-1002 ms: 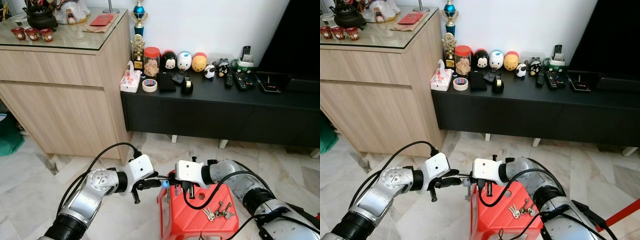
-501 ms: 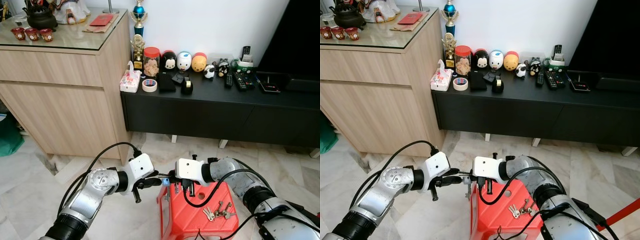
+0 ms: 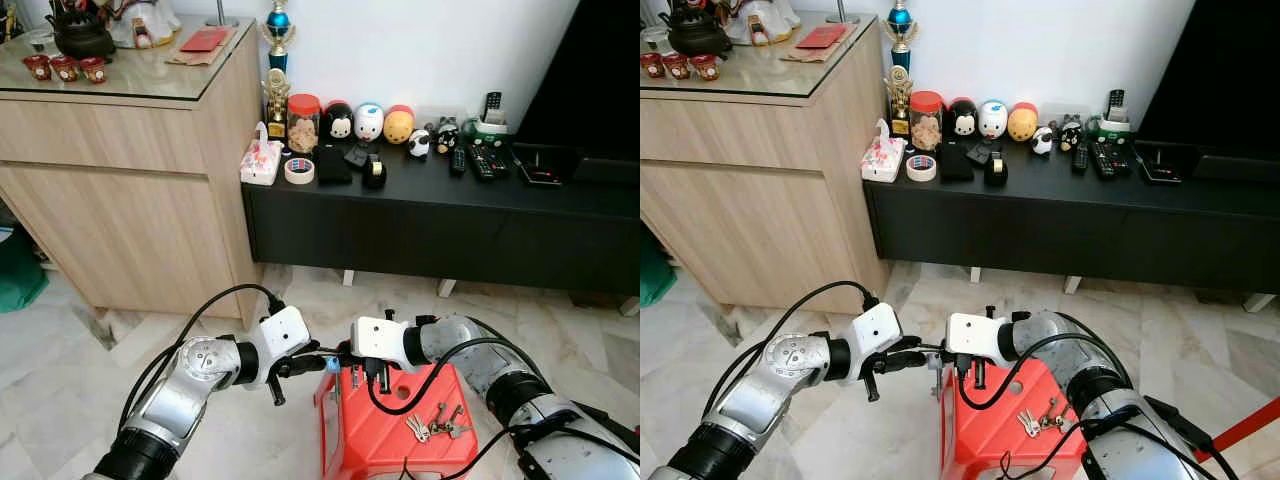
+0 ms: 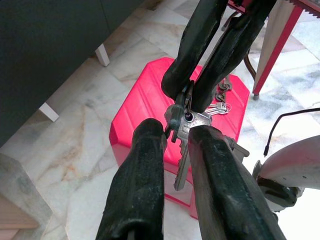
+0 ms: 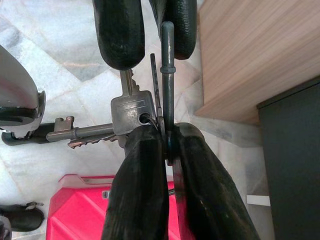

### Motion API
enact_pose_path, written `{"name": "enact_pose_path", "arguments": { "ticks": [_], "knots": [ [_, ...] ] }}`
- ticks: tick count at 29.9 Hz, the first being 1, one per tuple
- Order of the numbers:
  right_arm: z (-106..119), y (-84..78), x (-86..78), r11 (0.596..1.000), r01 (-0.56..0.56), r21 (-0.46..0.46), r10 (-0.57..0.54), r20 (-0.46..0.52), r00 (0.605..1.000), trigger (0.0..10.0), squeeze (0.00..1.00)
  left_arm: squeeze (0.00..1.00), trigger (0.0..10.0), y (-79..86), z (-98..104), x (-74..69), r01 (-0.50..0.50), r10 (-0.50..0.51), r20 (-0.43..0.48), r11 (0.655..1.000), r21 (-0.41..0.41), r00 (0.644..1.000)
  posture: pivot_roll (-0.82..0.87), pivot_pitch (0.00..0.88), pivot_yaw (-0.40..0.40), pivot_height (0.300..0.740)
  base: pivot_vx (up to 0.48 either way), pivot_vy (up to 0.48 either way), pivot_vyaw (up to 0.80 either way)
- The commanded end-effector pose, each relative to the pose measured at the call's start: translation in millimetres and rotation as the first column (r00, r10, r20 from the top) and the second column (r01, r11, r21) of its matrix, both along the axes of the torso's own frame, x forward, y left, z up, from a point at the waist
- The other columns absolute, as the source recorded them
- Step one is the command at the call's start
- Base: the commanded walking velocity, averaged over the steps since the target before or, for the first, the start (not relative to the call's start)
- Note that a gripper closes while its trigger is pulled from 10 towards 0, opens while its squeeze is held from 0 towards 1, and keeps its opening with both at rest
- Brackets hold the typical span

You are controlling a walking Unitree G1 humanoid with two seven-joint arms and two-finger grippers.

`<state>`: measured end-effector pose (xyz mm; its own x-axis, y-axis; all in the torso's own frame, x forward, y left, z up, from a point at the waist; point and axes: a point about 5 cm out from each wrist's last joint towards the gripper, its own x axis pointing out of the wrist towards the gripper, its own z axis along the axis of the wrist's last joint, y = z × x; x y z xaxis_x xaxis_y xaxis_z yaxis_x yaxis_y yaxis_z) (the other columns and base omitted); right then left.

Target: Hang keys on a hook

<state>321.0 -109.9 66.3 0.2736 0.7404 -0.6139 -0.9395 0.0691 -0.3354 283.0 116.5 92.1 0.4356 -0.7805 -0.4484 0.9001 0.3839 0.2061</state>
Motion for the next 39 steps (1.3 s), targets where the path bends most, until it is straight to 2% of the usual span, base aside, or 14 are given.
{"name": "enact_pose_path", "arguments": {
  "ticks": [1,4,5,7,8,10,11,27,39],
  "knots": [
    [4.2,-1.5,3.3,1.000,0.011,0.012,-0.011,0.004,1.000,10.0,0.00,0.00,10.0,-3.9,4.8,2.4,0.013,-0.013,0.004,1.000,-0.018,1.000,0.11,0.000,-0.072,0.740,0.000,0.000,0.00],
    [4.1,-1.6,3.5,1.000,0.012,0.008,-0.012,0.004,1.000,10.0,0.00,0.00,10.0,-5.0,5.6,2.5,0.019,-0.019,-0.001,0.999,-0.026,1.000,0.11,0.000,-0.073,0.740,0.000,0.000,0.00],
    [4.1,-1.6,3.5,1.000,0.011,0.007,-0.011,0.004,1.000,10.0,0.00,1.00,10.0,-5.5,5.8,2.3,0.022,-0.022,0.000,0.999,-0.026,1.000,0.11,0.000,-0.073,0.740,0.000,0.000,0.00],
    [4.1,-1.7,3.5,1.000,0.011,0.006,-0.011,0.005,1.000,10.0,0.00,1.00,10.0,-6.0,5.9,2.4,0.021,-0.021,0.006,1.000,-0.023,1.000,0.11,0.000,-0.073,0.740,0.000,0.000,0.00],
    [4.2,-1.9,3.7,1.000,0.013,0.005,-0.013,0.006,1.000,10.0,0.00,0.63,10.0,-6.5,6.0,2.4,0.021,-0.021,0.011,1.000,-0.020,1.000,0.11,0.000,-0.073,0.740,0.000,0.000,0.00],
    [4.2,-2.0,3.9,1.000,0.014,0.004,-0.014,0.008,1.000,10.0,0.00,0.63,10.0,-6.5,6.1,2.4,0.021,-0.021,0.011,1.000,-0.020,1.000,0.11,0.000,-0.073,0.740,0.000,0.000,0.00],
    [5.0,-2.2,4.5,1.000,0.016,0.005,-0.016,0.012,1.000,10.0,0.00,0.00,10.0,-6.1,6.0,2.7,0.014,-0.014,0.008,1.000,-0.022,1.000,0.11,0.000,-0.073,0.740,0.000,0.000,0.00],
    [7.2,-0.6,5.4,1.000,-0.002,-0.001,0.002,0.012,1.000,10.0,0.00,0.00,10.0,-8.1,7.6,5.1,-0.008,0.008,0.004,0.999,-0.048,1.000,0.11,0.000,-0.073,0.740,0.000,0.000,0.00],
    [8.6,-1.1,6.2,1.000,-0.004,0.003,0.004,0.015,1.000,10.0,0.00,0.00,10.0,-8.4,8.5,6.9,-0.011,0.012,0.029,0.999,-0.030,1.000,0.11,0.000,-0.073,0.740,0.000,0.000,0.00]
  ]
}}
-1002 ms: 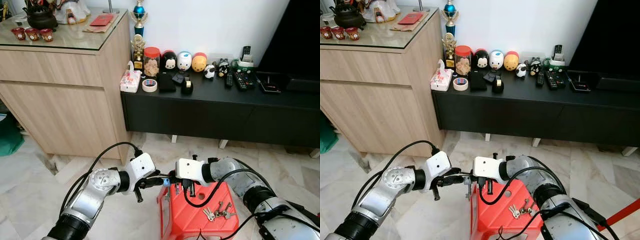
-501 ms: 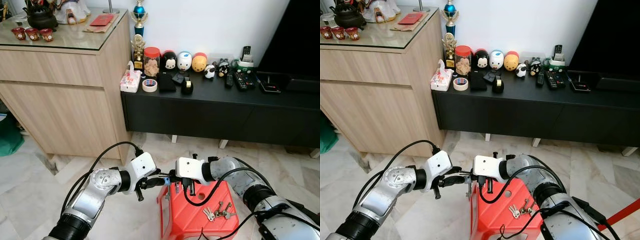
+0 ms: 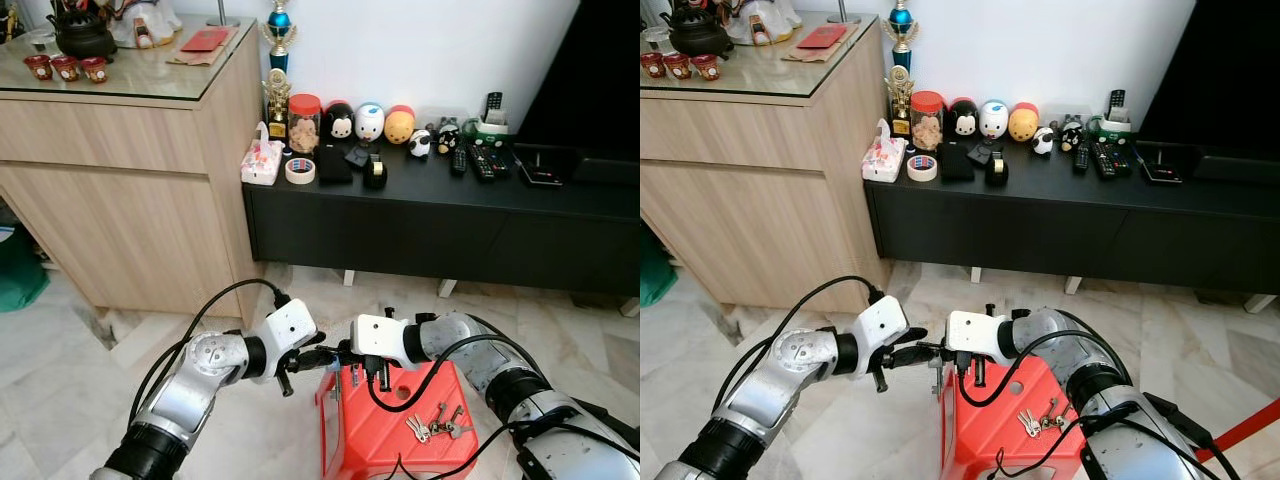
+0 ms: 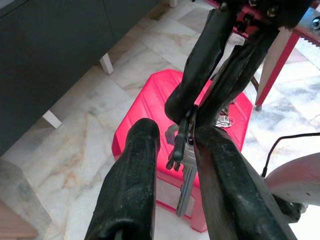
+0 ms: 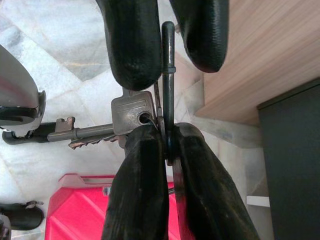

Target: Hang keys on a hook

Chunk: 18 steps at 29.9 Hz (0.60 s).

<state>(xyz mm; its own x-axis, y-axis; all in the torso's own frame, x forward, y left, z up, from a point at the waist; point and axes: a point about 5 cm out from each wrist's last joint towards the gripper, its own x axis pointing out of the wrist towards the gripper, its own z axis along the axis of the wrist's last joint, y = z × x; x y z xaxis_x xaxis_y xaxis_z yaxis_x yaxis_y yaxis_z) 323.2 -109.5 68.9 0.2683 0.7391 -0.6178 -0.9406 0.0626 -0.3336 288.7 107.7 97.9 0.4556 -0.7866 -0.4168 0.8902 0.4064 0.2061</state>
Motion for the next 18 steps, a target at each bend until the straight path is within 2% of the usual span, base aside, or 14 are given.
{"name": "enact_pose_path", "arguments": {
  "ticks": [1,18],
  "knots": [
    [6.0,-1.5,4.0,1.000,0.001,0.007,-0.001,0.018,1.000,10.0,0.00,0.00,10.0,0.5,2.7,1.3,0.006,-0.006,0.015,1.000,0.003,1.000,0.11,0.000,-0.073,0.740,0.000,0.000,0.00],
    [8.8,-0.1,6.2,1.000,0.006,0.013,-0.007,0.029,1.000,10.0,0.00,0.00,10.0,0.9,0.5,-0.1,0.019,-0.019,-0.011,0.999,0.028,1.000,0.11,0.000,-0.071,0.740,0.000,0.000,0.00]
  ]
}}
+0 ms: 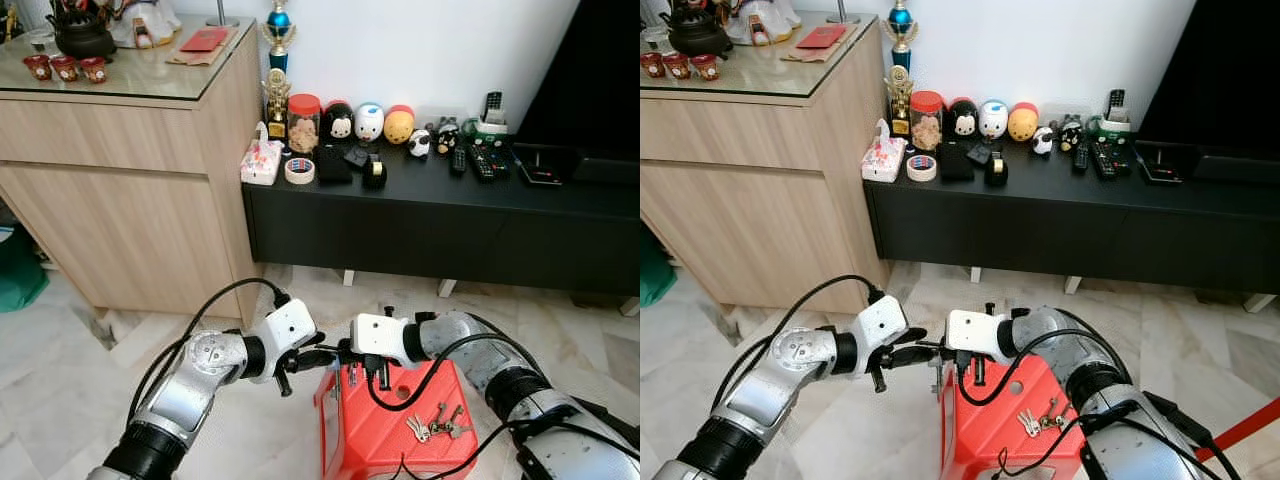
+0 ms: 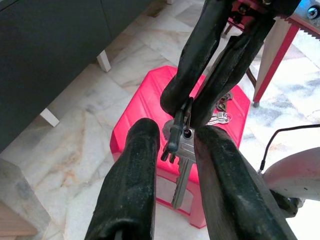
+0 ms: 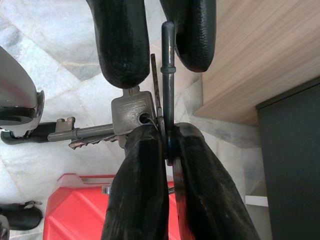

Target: Hang keys on a hook

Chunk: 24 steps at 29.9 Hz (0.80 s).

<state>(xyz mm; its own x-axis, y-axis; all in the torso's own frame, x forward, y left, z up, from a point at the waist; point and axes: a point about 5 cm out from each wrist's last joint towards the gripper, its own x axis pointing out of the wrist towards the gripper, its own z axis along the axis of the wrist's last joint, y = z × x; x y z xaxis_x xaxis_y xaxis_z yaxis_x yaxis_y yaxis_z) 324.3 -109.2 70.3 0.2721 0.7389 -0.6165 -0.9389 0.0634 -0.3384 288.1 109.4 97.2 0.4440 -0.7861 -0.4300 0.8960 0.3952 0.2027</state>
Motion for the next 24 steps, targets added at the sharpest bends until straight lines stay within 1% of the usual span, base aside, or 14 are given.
{"name": "enact_pose_path", "arguments": {
  "ticks": [1,3,4,6,7,8,9,16,24],
  "knots": [
    [7.1,-0.5,4.8,1.000,0.004,0.012,-0.005,0.022,1.000,10.0,0.00,0.00,10.0,-1.3,0.9,0.5,0.010,-0.010,-0.002,1.000,0.018,1.000,0.11,0.000,-0.071,0.740,0.000,0.000,0.00],
    [6.9,-0.4,4.7,1.000,0.004,0.012,-0.004,0.022,1.000,10.0,0.00,0.00,10.0,-1.4,0.9,0.6,0.010,-0.010,-0.002,1.000,0.018,1.000,0.11,0.000,-0.071,0.740,0.000,0.000,0.00],
    [6.6,-0.1,4.4,1.000,0.003,0.013,-0.003,0.020,1.000,10.0,0.00,0.00,9.7,-1.5,0.6,0.7,0.009,-0.009,-0.003,1.000,0.018,1.000,0.11,0.000,-0.071,0.740,0.000,0.000,0.00],
    [6.5,0.2,4.3,1.000,0.003,0.014,-0.003,0.020,1.000,10.0,0.00,0.00,9.7,-1.5,0.5,0.9,0.008,-0.008,-0.003,1.000,0.018,1.000,0.11,0.000,-0.071,0.740,0.000,0.000,0.00],
    [6.4,0.4,4.2,1.000,0.002,0.014,-0.002,0.019,1.000,10.0,0.00,0.00,4.8,-1.9,0.0,0.7,0.009,-0.009,-0.006,1.000,0.019,1.000,0.11,0.000,-0.071,0.740,0.000,0.000,0.00],
    [6.3,0.5,4.1,1.000,0.001,0.014,-0.001,0.019,1.000,10.0,0.00,0.00,4.8,-2.2,-0.4,0.5,0.010,-0.010,-0.008,1.000,0.019,1.000,0.11,0.000,-0.071,0.740,0.000,0.000,0.00],
    [6.3,0.7,4.0,1.000,0.000,0.015,0.000,0.017,1.000,10.0,0.00,0.00,0.0,-3.8,-1.2,0.1,0.005,-0.005,-0.014,1.000,0.008,1.000,0.11,0.000,-0.070,0.740,0.000,0.000,0.00],
    [6.2,-0.1,4.2,1.000,0.002,0.011,-0.002,0.016,1.000,10.0,0.00,0.00,0.0,-4.1,-2.6,0.0,-0.001,0.002,-0.016,1.000,0.003,1.000,0.11,0.000,-0.071,0.740,0.000,0.000,0.00],
    [6.5,-1.8,5.0,1.000,0.010,0.006,-0.010,0.022,1.000,10.0,0.00,0.00,0.0,-2.6,-6.7,-0.5,-0.002,0.003,-0.023,0.999,0.034,1.000,0.11,0.000,-0.070,0.740,0.000,0.000,0.00]
  ]
}}
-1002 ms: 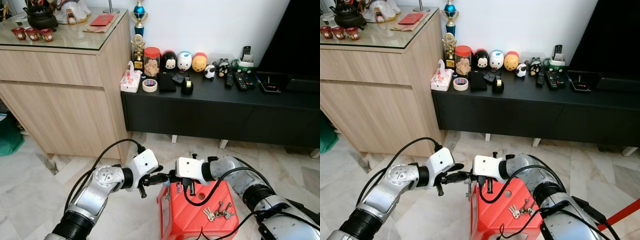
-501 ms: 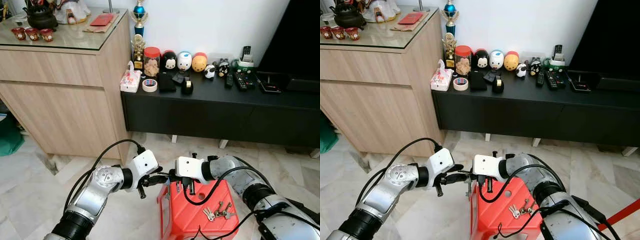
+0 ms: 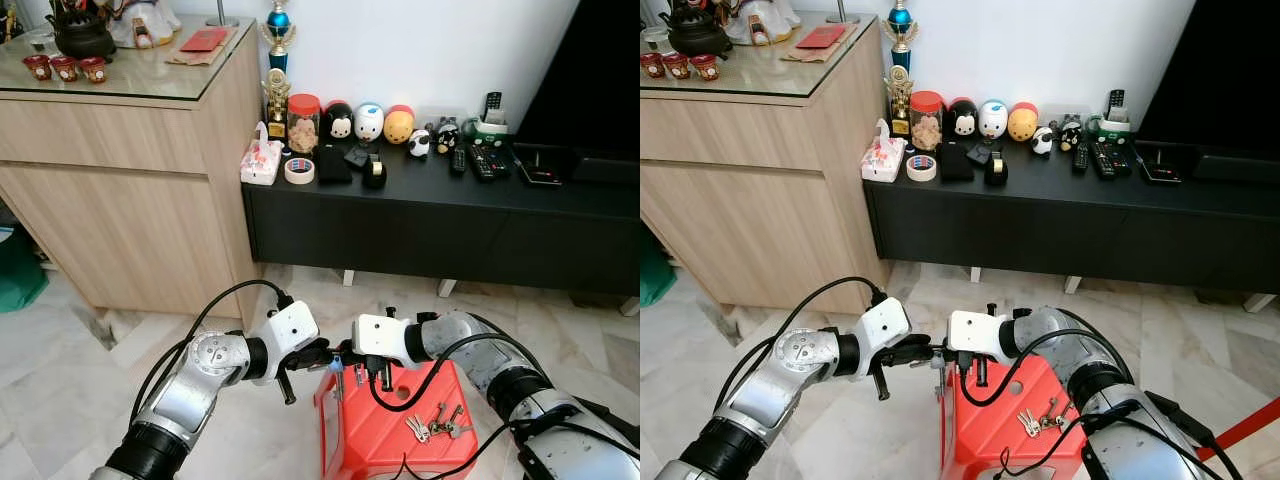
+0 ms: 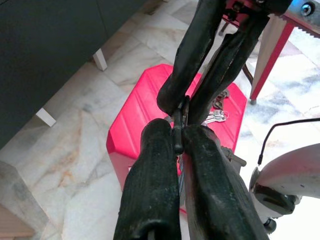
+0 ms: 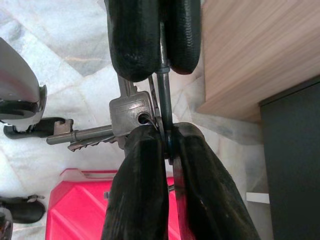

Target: Hang keys on a hook

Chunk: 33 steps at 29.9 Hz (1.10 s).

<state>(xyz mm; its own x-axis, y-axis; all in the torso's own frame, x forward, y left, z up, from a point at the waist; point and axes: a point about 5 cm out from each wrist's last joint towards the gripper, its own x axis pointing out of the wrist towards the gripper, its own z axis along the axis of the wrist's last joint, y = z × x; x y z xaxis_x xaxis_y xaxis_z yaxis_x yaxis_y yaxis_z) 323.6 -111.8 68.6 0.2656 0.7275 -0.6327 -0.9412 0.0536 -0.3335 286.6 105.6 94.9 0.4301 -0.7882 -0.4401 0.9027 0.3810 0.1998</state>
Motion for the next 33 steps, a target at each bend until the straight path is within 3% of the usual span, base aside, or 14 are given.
{"name": "enact_pose_path", "arguments": {
  "ticks": [1,10,11,12,32,33],
  "knots": [
    [8,0.6,5.8,1.000,0.013,0.025,-0.014,0.029,0.999,10.0,0.00,0.00,0.0,1.2,-4,0.9,-0.016,0.017,-0.017,1.000,0.023,1.000,0.11,0.000,-0.070,0.740,0.000,0.000,0.00],
    [8,-1.8,6.6,1.000,0.026,0.010,-0.027,0.020,0.999,10.0,0.00,0.00,0.0,1.3,-4,0.8,-0.018,0.019,-0.022,1.000,0.016,1.000,0.11,0.000,-0.072,0.740,0.000,0.000,0.00],
    [8,-1.9,6.9,0.999,0.029,0.013,-0.029,0.021,0.999,10.0,0.65,0.00,0.0,1.5,-4,0.8,-0.019,0.019,-0.022,1.000,0.019,1.000,0.11,0.000,-0.072,0.740,0.000,0.000,0.00],
    [8,-1.9,7.1,0.999,0.030,0.015,-0.031,0.020,0.999,10.0,1.00,0.00,0.0,1.7,-4,1.0,-0.020,0.021,-0.021,1.000,0.021,1.000,0.11,0.000,-0.072,0.740,0.000,0.000,0.00],
    [7,-3.2,6.9,1.000,0.011,-0.029,-0.010,0.050,0.999,10.0,1.00,0.00,0.0,13.1,-11,2.8,-0.068,0.070,-0.024,0.996,0.064,0.997,0.11,0.000,-0.070,0.740,0.000,0.000,0.00],
    [7,-4.4,7.2,0.999,0.018,-0.035,-0.016,0.056,0.998,10.0,0.59,0.00,0.0,14.7,-12,2.9,-0.080,0.082,-0.027,0.995,0.064,0.996,0.11,0.000,-0.070,0.740,0.000,0.000,0.00]
  ]
}}
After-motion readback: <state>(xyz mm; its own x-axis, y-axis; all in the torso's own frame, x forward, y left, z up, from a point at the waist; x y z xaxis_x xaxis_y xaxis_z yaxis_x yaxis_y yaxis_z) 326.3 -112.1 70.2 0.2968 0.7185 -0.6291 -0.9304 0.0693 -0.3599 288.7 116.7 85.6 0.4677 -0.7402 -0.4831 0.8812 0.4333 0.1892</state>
